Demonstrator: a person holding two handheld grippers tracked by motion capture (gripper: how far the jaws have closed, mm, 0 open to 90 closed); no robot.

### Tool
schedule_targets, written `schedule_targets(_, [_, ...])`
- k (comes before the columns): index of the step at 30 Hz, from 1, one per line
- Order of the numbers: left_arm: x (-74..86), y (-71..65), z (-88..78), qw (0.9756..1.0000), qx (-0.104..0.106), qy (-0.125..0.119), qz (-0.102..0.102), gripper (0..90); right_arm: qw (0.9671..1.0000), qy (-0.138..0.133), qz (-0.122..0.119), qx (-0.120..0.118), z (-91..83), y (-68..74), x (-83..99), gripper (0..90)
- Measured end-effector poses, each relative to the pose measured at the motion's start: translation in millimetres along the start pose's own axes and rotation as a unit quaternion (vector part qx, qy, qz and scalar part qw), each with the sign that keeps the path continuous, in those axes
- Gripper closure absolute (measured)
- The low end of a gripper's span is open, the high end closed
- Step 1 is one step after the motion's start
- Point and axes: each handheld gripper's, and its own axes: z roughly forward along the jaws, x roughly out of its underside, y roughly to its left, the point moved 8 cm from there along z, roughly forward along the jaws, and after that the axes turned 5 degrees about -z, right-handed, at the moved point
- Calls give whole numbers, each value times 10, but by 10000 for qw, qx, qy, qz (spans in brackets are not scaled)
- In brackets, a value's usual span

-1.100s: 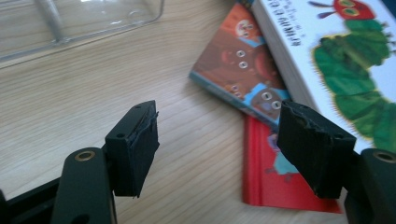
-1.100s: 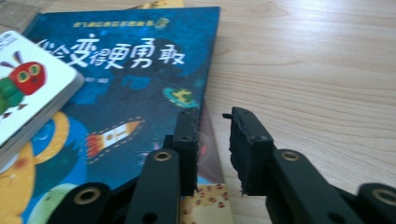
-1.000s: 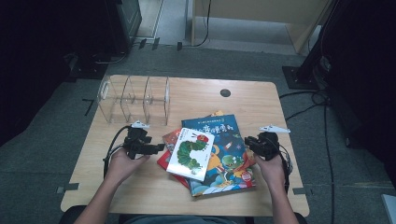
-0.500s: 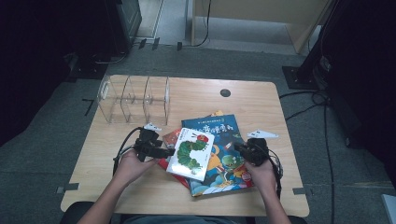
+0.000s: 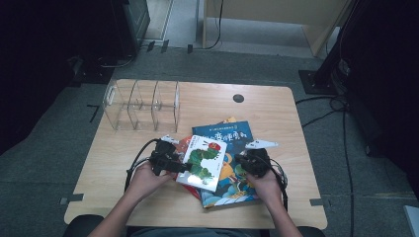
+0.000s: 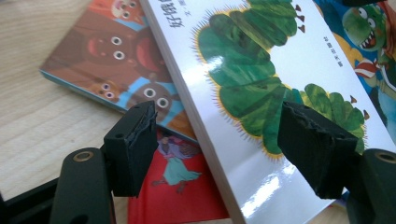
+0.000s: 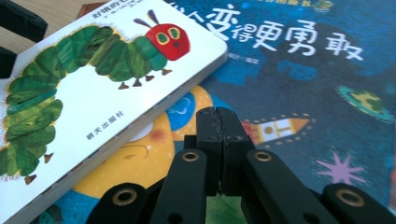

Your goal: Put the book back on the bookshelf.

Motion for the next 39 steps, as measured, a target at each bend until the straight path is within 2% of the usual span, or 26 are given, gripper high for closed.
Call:
schedule_targets(6, [49, -58, 51, 9999, 17, 130, -2, 289, 9998, 35, -153, -103, 66, 100, -25, 896])
schedule_targets(14, [48, -89, 88, 9997, 163, 139, -145, 291, 9991, 227, -308, -203, 172, 218, -6, 897])
schedule_targets(19, [48, -98, 123, 9990, 246, 212, -292, 278, 9987, 219, -392, -230, 203, 278, -22, 900])
schedule_targets(30, [46, -121, 132, 9987, 107, 329, -377, 263, 9992, 181, -289, -205, 212, 294, -20, 900])
schedule_targets(36, [65, -122, 122, 9983, 156, 348, -441, 266, 9991, 192, -308, -230, 208, 316, -14, 900])
schedule_targets(39, [75, -130, 132, 9973, 236, 396, -572, 264, 9990, 191, -264, -301, 212, 329, -15, 900])
